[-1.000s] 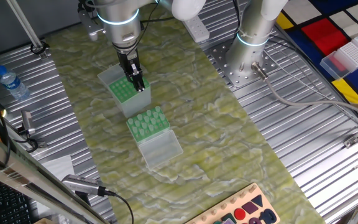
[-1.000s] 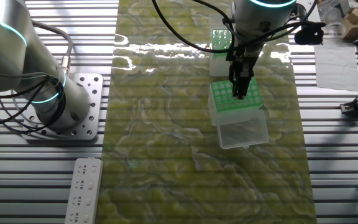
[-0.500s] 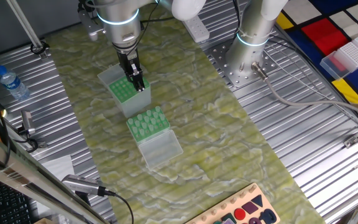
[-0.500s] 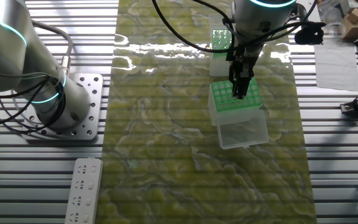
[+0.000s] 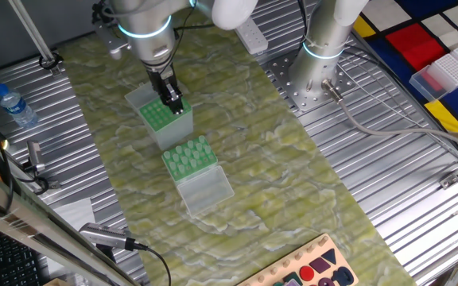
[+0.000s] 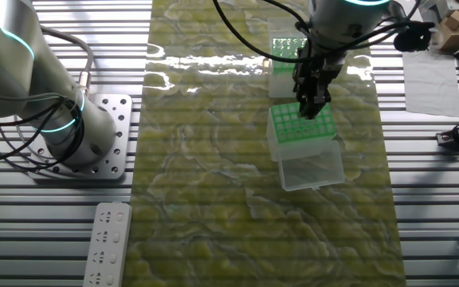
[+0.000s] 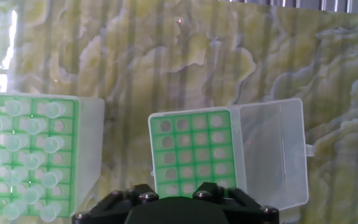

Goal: Transfer all large pipette tips from one holder to another

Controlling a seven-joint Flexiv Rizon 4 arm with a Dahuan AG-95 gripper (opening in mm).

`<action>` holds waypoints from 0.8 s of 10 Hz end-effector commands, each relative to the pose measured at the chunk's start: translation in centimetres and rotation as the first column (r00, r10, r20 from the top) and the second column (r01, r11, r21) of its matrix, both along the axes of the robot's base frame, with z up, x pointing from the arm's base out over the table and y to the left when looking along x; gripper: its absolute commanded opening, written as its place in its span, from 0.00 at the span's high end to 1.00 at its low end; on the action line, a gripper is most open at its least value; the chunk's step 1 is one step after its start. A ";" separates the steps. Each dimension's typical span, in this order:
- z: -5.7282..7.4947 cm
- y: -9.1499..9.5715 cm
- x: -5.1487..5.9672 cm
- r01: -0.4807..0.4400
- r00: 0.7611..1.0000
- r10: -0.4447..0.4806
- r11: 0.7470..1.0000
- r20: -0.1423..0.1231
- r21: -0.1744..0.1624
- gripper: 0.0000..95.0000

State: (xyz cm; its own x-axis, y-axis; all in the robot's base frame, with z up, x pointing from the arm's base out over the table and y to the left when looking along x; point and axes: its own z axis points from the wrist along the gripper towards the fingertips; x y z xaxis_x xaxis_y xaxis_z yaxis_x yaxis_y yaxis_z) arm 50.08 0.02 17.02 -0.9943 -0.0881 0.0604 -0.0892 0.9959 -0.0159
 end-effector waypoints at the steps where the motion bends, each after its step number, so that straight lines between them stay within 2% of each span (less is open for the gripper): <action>1: 0.0 0.0 -0.1 0.004 1.000 -0.004 1.000 0.001 -0.002 1.00; 4: 0.1 0.0 -0.1 -0.001 1.000 0.001 1.000 -0.005 -0.003 1.00; 5: 0.1 0.1 -0.1 -0.007 1.000 0.007 1.000 -0.017 0.002 1.00; 7: 0.2 0.1 -0.2 -0.026 0.999 0.028 0.999 -0.032 0.035 1.00; 8: 0.4 0.6 0.6 -0.042 0.998 0.044 0.998 -0.043 0.039 1.00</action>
State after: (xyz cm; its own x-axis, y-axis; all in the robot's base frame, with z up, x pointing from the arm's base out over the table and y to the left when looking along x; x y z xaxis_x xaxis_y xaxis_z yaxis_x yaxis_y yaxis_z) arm 50.51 0.50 17.53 -0.9876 -0.1285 0.0904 -0.1264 0.9916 0.0289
